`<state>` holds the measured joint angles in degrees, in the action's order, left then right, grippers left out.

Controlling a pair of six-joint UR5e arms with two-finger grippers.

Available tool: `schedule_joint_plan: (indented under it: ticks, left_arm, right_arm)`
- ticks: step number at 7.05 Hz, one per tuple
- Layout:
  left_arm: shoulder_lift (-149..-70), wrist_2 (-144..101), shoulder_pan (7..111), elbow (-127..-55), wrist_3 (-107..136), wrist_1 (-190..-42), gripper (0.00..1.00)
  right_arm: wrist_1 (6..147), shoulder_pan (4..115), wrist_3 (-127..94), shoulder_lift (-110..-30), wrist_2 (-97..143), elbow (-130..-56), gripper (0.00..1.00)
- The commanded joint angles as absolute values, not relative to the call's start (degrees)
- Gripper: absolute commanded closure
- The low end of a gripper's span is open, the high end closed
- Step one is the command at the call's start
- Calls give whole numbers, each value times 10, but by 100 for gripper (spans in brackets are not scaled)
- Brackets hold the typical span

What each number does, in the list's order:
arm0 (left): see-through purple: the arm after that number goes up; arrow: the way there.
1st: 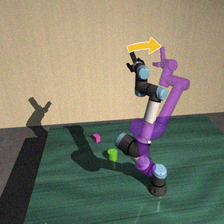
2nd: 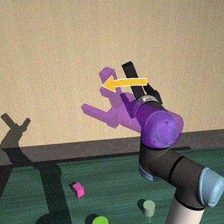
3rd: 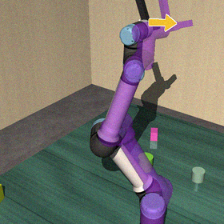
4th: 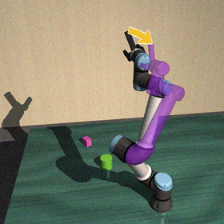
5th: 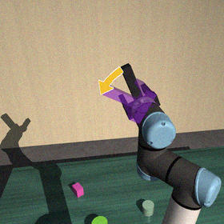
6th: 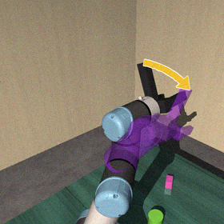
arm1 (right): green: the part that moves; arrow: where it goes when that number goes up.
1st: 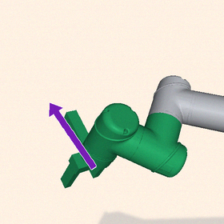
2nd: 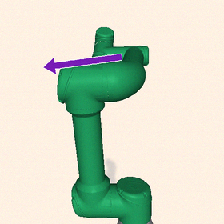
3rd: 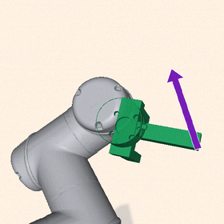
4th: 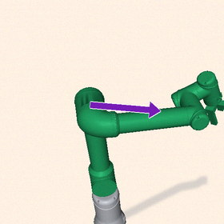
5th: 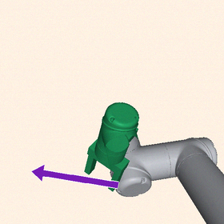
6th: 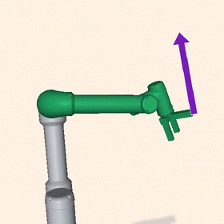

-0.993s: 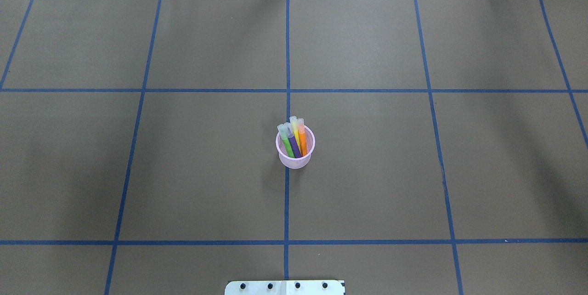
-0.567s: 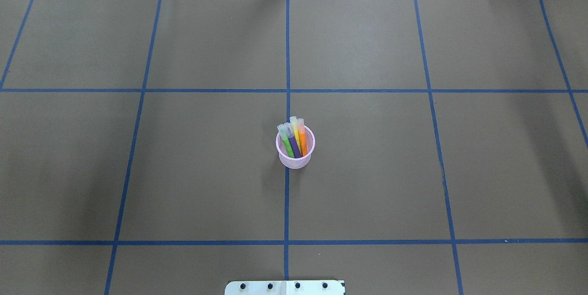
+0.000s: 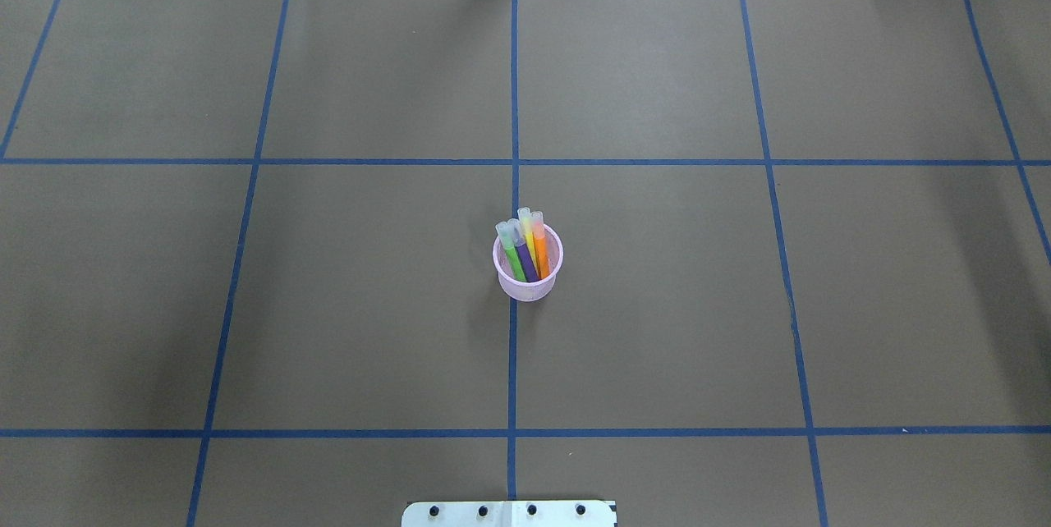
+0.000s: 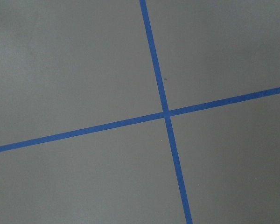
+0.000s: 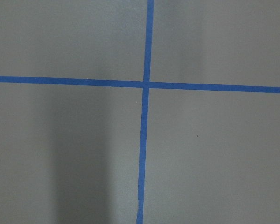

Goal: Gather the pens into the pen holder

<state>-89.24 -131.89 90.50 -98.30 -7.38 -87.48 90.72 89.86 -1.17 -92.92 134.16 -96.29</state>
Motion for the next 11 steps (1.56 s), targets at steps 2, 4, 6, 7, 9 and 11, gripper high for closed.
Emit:
schedule_joint_plan:
  ticks: [2, 4, 6, 7, 9, 11]
  left_arm:
    - [-846, -1330, 910, -1037, -69, -839, 0]
    - [-847, -1342, 909, -1031, -67, -839, 0]
    - [-849, -1347, 908, -1020, -66, -845, 0]
    - [-853, -1347, 908, -1020, -66, -845, 0]
    - [-855, -1347, 908, -1020, -66, -845, 0]
    - [-856, -1347, 908, -1021, -67, -845, 0]
  right_arm:
    - [909, 899, -15, -919, 1348, -963, 0]
    - [910, 899, -17, -921, 1375, -960, 0]
    - [908, 899, -19, -923, 1382, -962, 0]
    - [906, 899, -19, -925, 1383, -960, 0]
    - [905, 899, -19, -930, 1384, -962, 0]
    - [905, 899, -19, -930, 1384, -962, 0]
